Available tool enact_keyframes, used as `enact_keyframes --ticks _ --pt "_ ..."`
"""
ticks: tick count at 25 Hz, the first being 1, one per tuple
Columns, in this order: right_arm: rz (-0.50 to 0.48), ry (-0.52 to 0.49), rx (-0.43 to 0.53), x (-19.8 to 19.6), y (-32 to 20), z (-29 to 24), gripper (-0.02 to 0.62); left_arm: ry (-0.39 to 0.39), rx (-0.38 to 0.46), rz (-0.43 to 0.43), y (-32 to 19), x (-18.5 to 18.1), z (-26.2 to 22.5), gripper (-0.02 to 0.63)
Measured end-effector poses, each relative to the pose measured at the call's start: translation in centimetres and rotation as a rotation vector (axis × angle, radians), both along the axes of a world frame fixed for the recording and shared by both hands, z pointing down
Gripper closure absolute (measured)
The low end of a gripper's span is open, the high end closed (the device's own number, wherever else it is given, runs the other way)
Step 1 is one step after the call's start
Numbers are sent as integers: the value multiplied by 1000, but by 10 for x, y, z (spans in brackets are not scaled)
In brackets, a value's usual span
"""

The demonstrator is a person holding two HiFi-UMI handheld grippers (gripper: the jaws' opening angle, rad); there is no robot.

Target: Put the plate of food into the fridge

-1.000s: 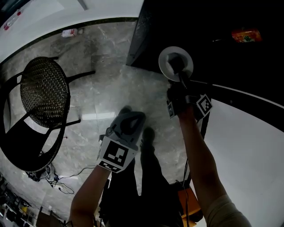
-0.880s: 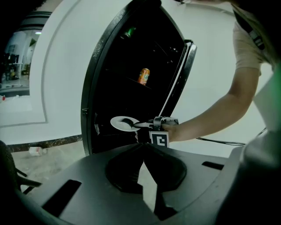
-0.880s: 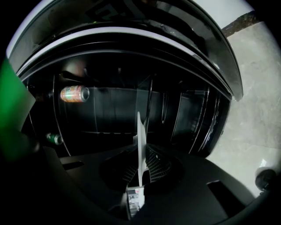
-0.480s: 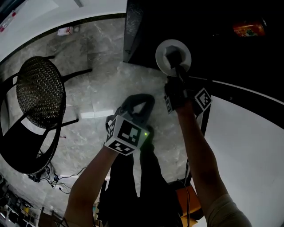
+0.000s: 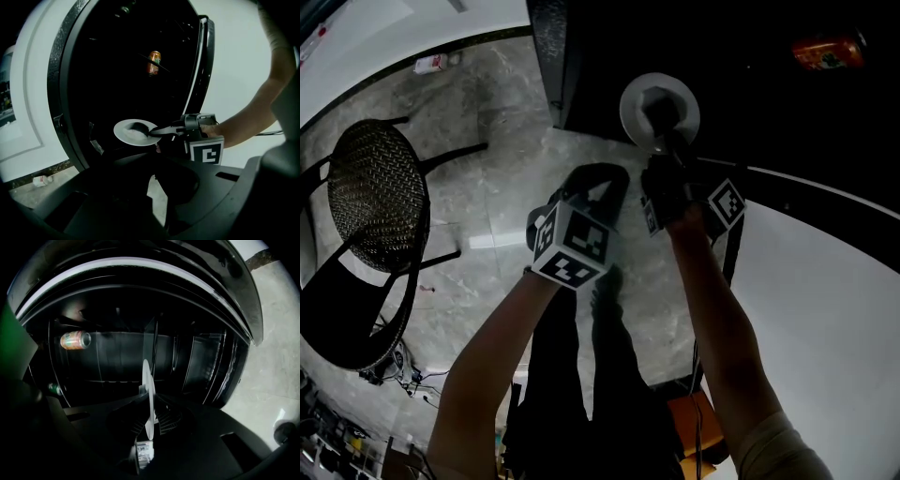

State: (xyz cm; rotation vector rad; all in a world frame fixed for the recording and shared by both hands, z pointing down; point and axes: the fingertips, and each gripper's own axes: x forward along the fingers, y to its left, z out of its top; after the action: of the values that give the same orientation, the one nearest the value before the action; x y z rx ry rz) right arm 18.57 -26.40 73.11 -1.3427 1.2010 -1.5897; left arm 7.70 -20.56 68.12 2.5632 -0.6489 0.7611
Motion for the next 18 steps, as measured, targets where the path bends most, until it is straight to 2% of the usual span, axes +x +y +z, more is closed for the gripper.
enact_keyframes --ticks 5,14,18 --pt "4 -6 -5 -1 -1 1 558 13 -47 -59 -9 2 10 595" --pt "-55 7 -17 -5 -4 2 558 -27 -67 -43 -20 22 28 595" --pt "-82 10 -14 -5 -6 2 558 -20 -73 -49 -26 31 31 595"
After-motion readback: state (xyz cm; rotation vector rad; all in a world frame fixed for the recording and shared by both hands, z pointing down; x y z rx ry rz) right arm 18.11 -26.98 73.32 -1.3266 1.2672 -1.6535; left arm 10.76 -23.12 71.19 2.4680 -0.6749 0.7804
